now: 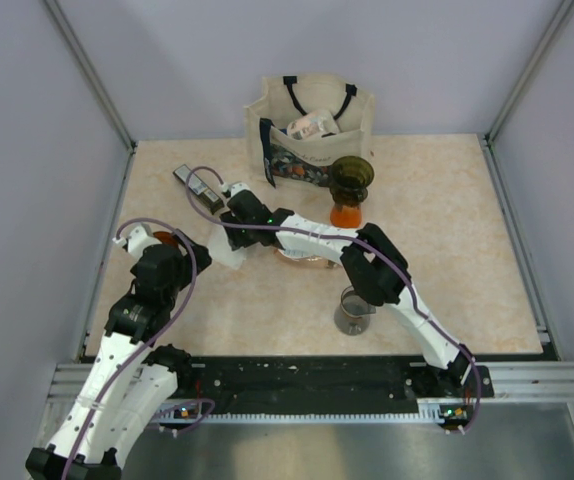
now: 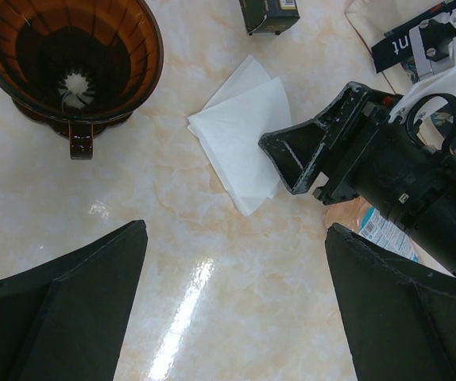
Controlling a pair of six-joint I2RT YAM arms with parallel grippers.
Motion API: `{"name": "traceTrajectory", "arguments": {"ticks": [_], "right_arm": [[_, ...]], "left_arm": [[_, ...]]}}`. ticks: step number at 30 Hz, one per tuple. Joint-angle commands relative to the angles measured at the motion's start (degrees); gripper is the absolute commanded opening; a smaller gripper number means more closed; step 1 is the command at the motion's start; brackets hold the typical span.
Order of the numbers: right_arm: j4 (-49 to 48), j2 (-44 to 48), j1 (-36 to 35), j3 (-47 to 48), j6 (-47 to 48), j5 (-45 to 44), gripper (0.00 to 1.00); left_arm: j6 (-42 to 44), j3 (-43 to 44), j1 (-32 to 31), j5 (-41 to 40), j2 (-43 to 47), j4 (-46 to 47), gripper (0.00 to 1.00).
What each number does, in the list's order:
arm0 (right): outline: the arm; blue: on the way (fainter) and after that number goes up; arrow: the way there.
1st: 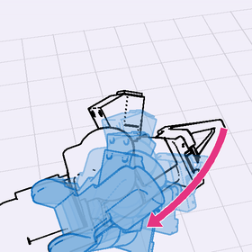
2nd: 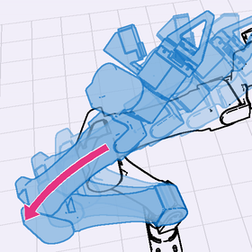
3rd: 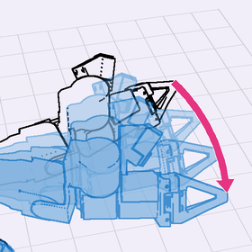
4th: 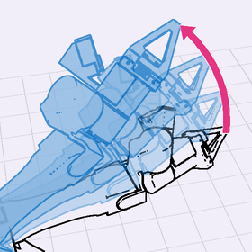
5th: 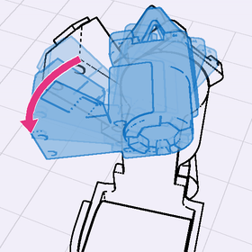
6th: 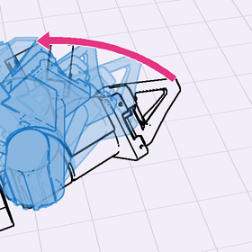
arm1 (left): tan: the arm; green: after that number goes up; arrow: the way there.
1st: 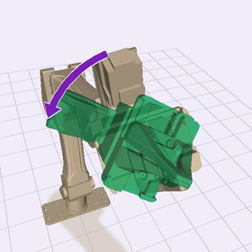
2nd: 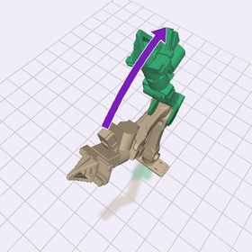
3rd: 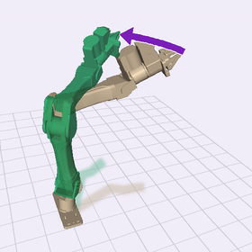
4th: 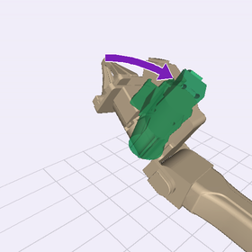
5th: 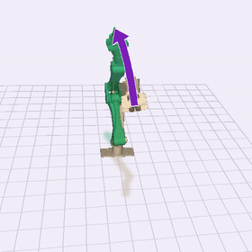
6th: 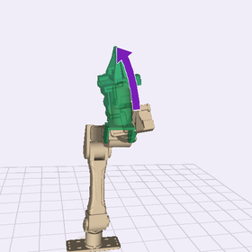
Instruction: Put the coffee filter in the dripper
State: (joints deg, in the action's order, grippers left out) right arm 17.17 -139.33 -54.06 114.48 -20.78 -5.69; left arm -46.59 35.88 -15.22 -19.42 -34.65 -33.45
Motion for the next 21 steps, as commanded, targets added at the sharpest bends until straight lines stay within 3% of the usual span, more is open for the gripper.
{"name": "traceTrajectory", "arguments": {"ticks": [1, 21], "right_arm": [[-2.49, 5.47, -0.78, 2.25, -0.4, 0.86, 0.52], [-4.25, 4.33, -0.69, 0.49, -1.37, 2.44, 0.49]], "left_arm": [[-0.43, -0.63, 0.28, -1.32, 0.2, 1.72, 0.99], [-0.7, -0.63, 0.28, -2.11, 0.55, 1.64, 0.99]]}}
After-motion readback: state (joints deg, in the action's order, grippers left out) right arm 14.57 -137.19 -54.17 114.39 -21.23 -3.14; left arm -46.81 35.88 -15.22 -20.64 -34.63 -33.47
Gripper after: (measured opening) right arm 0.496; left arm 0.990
